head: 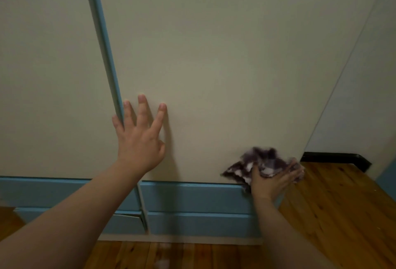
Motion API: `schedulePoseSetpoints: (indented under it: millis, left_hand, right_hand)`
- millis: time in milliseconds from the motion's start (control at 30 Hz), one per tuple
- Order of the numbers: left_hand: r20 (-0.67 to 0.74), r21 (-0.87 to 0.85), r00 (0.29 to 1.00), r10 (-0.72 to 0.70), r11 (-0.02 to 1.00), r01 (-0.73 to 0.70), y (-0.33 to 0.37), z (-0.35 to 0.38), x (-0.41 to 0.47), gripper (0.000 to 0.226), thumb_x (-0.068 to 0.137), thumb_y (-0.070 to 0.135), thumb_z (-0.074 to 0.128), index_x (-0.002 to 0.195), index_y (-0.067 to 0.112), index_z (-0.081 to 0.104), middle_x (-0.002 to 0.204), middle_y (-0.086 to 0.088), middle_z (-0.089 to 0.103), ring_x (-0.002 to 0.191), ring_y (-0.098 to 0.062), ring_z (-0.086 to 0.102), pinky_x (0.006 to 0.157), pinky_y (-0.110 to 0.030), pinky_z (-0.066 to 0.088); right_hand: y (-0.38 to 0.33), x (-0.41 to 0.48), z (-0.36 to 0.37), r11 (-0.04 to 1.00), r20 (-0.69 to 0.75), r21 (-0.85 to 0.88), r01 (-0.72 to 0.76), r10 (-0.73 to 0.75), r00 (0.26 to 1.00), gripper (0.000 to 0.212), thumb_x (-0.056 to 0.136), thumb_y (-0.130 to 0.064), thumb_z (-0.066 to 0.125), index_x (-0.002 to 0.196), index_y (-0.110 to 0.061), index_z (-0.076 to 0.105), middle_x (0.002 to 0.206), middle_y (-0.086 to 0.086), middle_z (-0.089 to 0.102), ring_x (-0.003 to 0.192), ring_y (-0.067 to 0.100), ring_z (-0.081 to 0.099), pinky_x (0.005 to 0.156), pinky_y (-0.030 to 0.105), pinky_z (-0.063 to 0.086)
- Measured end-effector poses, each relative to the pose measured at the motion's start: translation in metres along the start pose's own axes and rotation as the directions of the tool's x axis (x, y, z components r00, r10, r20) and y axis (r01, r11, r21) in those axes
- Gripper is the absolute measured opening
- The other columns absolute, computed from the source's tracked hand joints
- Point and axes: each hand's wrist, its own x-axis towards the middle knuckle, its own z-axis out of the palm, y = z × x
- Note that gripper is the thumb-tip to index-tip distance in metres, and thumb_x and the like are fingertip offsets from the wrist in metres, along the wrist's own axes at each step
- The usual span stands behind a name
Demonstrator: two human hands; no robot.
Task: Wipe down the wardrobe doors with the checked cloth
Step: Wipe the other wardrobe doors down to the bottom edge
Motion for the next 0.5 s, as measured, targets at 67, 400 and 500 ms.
schedulePoseSetpoints:
  millis: [67, 400, 500]
  left_hand:
    - [0.016, -0.002, 1.000, 0.004, 1.000, -0.004, -0.001, -0.002, 0.000, 0.092, 0.067, 0.028, 0.071, 0.145, 0.024, 0.021, 0.152, -0.023, 0.009, 0.134, -0.052, 0.008, 0.101, -0.070, 0.011]
    - [-0.061, -0.299, 0.990, -0.126, 0.949, 0.102, 0.000, -0.018, -0.002, 0.081, 0.076, 0.019, 0.064, 0.145, 0.022, 0.021, 0.153, -0.017, 0.013, 0.139, -0.039, 0.010, 0.100, -0.070, 0.008]
    - [-0.132, -0.394, 0.979, -0.155, 0.915, 0.092, -0.003, -0.032, 0.007, 0.076, 0.081, 0.020, 0.060, 0.145, 0.022, 0.019, 0.154, -0.015, 0.008, 0.140, -0.036, 0.006, 0.103, -0.068, 0.006]
  right_hand:
    - [-0.017, 0.008, 0.001, 0.994, -0.065, 0.072, -0.085, 0.090, 0.994, 0.106, 0.073, -0.033, 0.076, 0.145, -0.003, 0.005, 0.151, 0.028, -0.003, 0.140, 0.039, -0.005, 0.114, 0.045, -0.003]
    - [-0.164, 0.054, -0.025, 0.929, -0.231, 0.028, 0.368, -0.352, 0.907, 0.107, 0.064, -0.066, 0.054, 0.145, -0.016, 0.006, 0.150, 0.031, 0.006, 0.138, 0.047, 0.001, 0.106, 0.062, -0.001]
    - [-0.208, 0.032, -0.016, 0.805, -0.120, -0.097, 0.586, -0.594, 0.796, 0.100, 0.062, -0.062, 0.053, 0.145, -0.020, 0.017, 0.149, 0.031, 0.013, 0.138, 0.046, 0.007, 0.106, 0.060, 0.001]
